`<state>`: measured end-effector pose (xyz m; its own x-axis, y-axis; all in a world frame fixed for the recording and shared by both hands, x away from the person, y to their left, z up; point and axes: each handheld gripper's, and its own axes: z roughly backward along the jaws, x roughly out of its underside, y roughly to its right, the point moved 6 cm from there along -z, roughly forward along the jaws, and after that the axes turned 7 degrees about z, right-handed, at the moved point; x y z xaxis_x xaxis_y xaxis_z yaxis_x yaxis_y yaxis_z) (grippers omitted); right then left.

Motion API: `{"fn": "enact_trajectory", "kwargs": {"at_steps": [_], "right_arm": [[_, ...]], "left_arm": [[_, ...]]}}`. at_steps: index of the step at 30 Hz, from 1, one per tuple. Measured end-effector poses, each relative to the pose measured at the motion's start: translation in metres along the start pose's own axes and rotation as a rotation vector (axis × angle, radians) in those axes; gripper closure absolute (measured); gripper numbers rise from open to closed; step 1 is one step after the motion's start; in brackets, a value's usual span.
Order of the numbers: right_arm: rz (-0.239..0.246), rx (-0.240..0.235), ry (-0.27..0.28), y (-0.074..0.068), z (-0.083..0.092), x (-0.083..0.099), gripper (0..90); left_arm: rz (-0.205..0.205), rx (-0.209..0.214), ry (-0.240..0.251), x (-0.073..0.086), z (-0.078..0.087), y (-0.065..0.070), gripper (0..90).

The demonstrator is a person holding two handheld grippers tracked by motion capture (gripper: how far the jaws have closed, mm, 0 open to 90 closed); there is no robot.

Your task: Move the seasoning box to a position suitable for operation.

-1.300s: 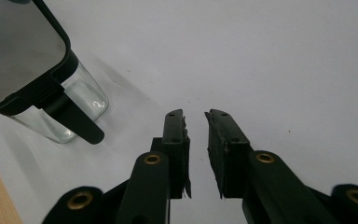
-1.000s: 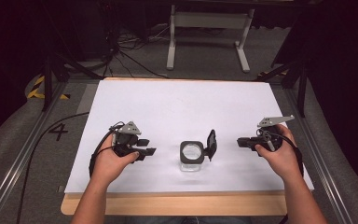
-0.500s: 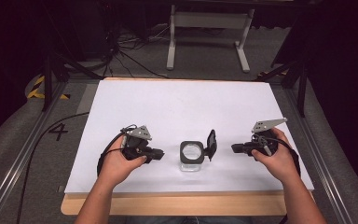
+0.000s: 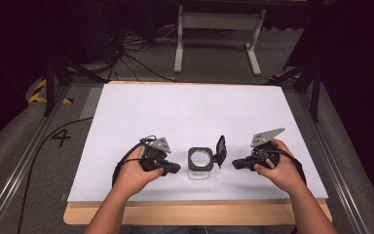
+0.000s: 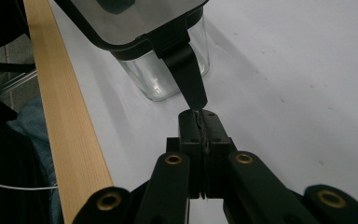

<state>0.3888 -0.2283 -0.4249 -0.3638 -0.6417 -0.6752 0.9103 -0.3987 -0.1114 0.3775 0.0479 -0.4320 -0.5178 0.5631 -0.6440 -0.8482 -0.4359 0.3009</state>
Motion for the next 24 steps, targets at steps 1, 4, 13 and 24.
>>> {"fn": "enact_trajectory", "kwargs": {"at_steps": [1, 4, 13, 24], "right_arm": [[0.0, -0.003, -0.002, -0.001, -0.001, 0.0, 90.0], [0.005, -0.018, -0.009, -0.003, -0.002, 0.001, 90.0], [0.005, -0.042, -0.026, -0.005, -0.007, 0.005, 90.0], [0.021, -0.063, -0.036, -0.011, -0.01, 0.007, 90.0]], "left_arm": [[0.0, 0.006, -0.006, 0.0, -0.002, 0.0, 89.2], [0.0, 0.016, -0.018, 0.0, -0.008, 0.001, 89.5], [-0.014, 0.004, -0.048, 0.001, -0.026, 0.001, 89.6], [-0.017, -0.015, -0.06, -0.001, -0.033, 0.0, 89.7]]}}
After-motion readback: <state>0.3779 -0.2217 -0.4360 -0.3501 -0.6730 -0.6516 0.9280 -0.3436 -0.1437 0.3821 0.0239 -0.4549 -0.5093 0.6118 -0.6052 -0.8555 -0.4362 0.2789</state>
